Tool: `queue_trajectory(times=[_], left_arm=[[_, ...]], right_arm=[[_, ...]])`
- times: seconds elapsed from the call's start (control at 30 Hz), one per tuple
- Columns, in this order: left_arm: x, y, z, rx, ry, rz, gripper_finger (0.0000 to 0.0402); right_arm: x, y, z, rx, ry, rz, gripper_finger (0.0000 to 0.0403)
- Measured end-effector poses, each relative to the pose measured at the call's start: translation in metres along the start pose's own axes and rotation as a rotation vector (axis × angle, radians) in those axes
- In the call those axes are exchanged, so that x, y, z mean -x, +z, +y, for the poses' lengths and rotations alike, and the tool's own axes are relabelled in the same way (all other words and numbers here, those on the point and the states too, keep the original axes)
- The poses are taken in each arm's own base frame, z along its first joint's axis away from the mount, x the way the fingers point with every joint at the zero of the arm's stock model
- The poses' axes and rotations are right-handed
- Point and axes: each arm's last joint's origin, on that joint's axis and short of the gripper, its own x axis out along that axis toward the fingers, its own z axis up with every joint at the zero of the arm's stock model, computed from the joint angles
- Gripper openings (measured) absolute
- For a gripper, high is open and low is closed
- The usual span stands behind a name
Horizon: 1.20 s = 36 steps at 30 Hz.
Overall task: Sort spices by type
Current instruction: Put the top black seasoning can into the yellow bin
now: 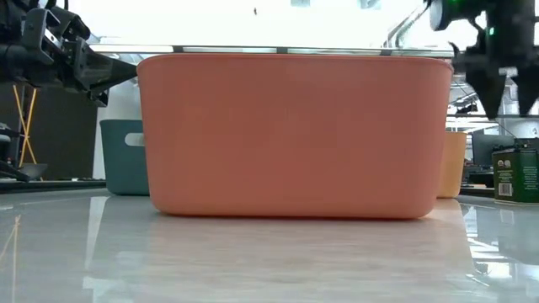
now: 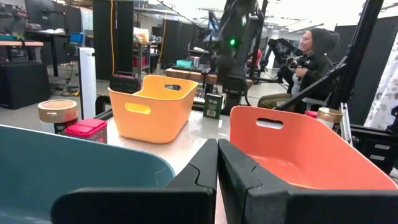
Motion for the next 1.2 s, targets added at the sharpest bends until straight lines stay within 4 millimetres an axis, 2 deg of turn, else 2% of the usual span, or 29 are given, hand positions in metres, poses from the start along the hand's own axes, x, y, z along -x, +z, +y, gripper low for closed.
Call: queue_trajectory(times=[0.13,0.27,0.63,0.97,1.2], left_arm=[[0.0,0.0,0.0,0.0,0.0,0.001,0.0],[0.0,0.0,0.0,0.0,0.0,0.001,0.0],[0.0,0.0,0.0,0.0,0.0,0.001,0.0],[0.0,0.0,0.0,0.0,0.0,0.001,0.0],[0.0,0.0,0.0,0.0,0.0,0.001,0.0]], right_arm=[[-0.019,0.002,0.004,-0.037,-0.069,0.029,0.028],[-0.018,0.012,0.012,-0.029,-0.018,-0.016,0.0281],[-0.034,0.028,0.025,-0.044,-0.057,0.107,0.0281],[-0.053,0.033,0.039,-0.026,-0.188,0.192,0.0281],[-0.063,0.034,0.049,0.025,-0.217,0.245,0.0281]])
